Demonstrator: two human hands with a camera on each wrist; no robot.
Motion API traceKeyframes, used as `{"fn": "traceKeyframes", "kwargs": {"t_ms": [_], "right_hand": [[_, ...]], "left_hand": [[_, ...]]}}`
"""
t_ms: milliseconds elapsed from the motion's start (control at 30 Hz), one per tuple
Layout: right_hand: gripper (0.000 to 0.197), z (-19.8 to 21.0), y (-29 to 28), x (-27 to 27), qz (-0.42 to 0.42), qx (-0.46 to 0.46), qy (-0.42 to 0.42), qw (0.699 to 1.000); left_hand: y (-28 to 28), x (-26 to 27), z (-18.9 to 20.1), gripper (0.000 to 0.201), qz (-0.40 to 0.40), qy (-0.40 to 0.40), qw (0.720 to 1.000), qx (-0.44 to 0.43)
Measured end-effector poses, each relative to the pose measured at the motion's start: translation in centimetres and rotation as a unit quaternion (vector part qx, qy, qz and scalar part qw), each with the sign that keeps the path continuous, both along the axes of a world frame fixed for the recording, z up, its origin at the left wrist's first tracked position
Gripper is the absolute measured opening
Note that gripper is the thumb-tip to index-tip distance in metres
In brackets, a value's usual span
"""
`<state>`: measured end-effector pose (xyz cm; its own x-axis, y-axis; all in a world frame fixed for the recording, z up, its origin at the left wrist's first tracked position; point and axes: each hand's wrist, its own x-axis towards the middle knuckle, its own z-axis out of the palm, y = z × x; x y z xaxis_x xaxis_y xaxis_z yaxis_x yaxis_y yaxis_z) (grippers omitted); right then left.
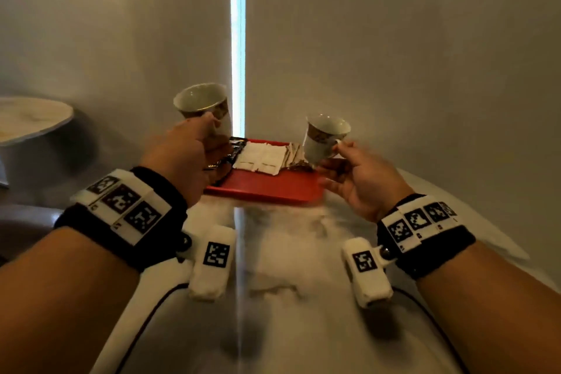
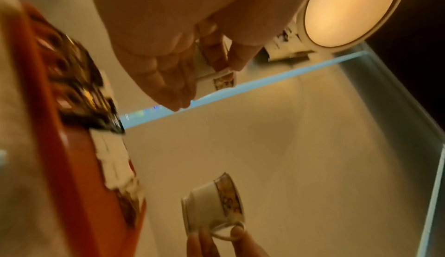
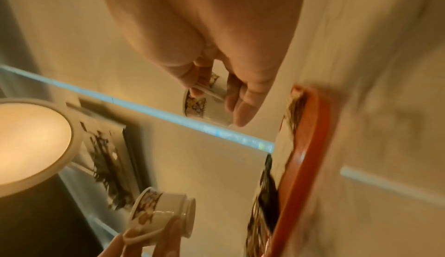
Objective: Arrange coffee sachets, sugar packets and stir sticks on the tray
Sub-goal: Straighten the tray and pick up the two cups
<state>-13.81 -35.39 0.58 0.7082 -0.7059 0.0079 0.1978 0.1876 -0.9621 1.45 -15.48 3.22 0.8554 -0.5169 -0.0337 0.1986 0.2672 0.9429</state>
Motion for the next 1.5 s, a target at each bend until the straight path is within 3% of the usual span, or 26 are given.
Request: {"fn": "traceKeyframes", "kwargs": {"t_ms": [133, 367, 567, 1000, 1233, 1367, 1433, 1500], "right_hand": [[0.021, -1.4, -5.2, -2.6, -0.09, -0.003, -0.001, 0.996], [0.019, -3.9, -11.0, -4.6, -0.14, 0.032, 0.007, 0.99], [0.021, -6.0, -13.2, -4.0, -0.152, 0.067, 0.012, 0.986], [0.023, -7.5, -14.5, -3.2, -0.169, 0.052, 0.032, 0.984], [0.013, -7.7, -14.5, -2.7, -0.172, 0.032, 0.045, 0.984], [0.016, -7.8, -14.5, -2.7, -0.17, 0.018, 0.058, 0.984], [0.016, -7.9, -14.5, -2.7, -0.165, 0.017, 0.056, 0.985], [0.013, -7.8, -14.5, -2.8, -0.161, 0.019, 0.054, 0.985]], "left_hand": [[-7.1, -0.7, 0.9, 0.038, -0.052, 0.023, 0.998, -0.028], [-17.6, -3.4, -0.1, 0.04, -0.123, 0.036, 0.992, -0.005], [-23.6, -6.5, -3.1, 0.034, -0.179, 0.067, 0.982, 0.008], [-25.0, -6.6, -7.3, 0.019, -0.183, 0.09, 0.973, 0.105], [-24.7, -6.5, -7.4, 0.013, -0.211, 0.093, 0.963, 0.141], [-24.9, -6.6, -7.1, 0.021, -0.209, 0.096, 0.962, 0.147], [-24.9, -6.8, -6.9, 0.015, -0.208, 0.1, 0.961, 0.15], [-24.9, -7.0, -7.0, 0.015, -0.209, 0.065, 0.963, 0.159]]}}
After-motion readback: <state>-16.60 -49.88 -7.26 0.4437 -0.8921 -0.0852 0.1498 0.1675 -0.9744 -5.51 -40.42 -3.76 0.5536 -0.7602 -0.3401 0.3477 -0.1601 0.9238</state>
